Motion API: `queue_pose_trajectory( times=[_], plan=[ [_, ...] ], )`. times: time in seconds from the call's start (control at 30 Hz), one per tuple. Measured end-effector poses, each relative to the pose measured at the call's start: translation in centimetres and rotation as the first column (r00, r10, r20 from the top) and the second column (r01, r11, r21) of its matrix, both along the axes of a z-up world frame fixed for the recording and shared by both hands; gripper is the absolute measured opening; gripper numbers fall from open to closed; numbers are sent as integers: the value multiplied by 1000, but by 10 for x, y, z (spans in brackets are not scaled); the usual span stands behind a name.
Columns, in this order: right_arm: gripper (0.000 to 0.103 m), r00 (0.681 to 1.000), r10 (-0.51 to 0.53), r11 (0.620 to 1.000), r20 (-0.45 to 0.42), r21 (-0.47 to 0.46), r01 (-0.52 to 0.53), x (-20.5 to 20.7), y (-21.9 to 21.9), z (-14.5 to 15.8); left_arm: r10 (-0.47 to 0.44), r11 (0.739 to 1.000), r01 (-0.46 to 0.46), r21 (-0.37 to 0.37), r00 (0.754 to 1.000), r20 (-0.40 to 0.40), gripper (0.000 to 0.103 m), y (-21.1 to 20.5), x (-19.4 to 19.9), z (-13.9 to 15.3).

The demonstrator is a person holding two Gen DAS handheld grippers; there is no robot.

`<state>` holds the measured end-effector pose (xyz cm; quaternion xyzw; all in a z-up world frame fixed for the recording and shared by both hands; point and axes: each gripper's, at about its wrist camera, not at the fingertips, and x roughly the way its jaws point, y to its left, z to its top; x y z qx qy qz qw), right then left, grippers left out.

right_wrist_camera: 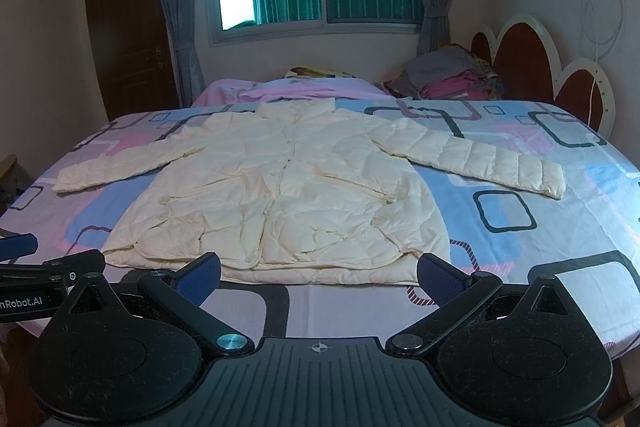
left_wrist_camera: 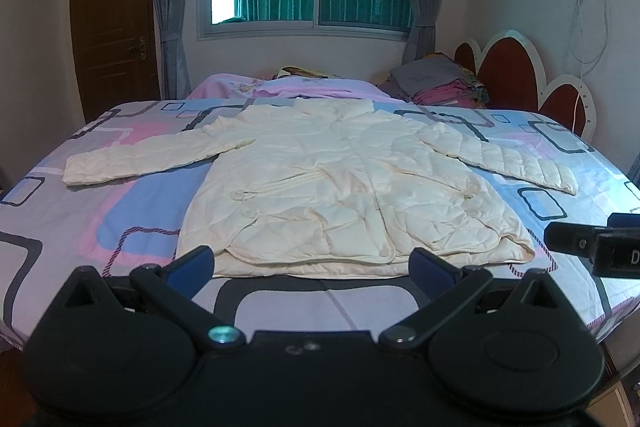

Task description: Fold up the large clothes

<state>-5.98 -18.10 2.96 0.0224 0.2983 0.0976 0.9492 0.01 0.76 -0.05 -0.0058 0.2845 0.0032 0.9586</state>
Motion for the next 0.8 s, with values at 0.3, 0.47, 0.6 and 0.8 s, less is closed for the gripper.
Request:
queue_pose_trajectory(
  times=[0.3, 0.47, 0.6, 0.8],
  plan=[
    [103, 1000, 0, 1000, 1, -1, 0, 0, 0, 1, 1, 1000, -1, 3, 1000, 2, 103, 8, 2, -1],
    [103, 1000, 0, 1000, 1, 0, 0, 0, 0, 0, 3, 1000, -3, 3, 1000, 0, 103, 1, -1, -1],
    [103, 1000, 0, 1000, 2, -1, 0, 0, 0, 1, 8, 1000, -8, 4, 1000, 3, 103, 1, -1, -1],
    [103, 1000, 2, 1000, 3, -2, -2, 1, 0, 2, 17, 1000, -17, 4, 1000, 4, 103, 6, -2, 0]
  ],
)
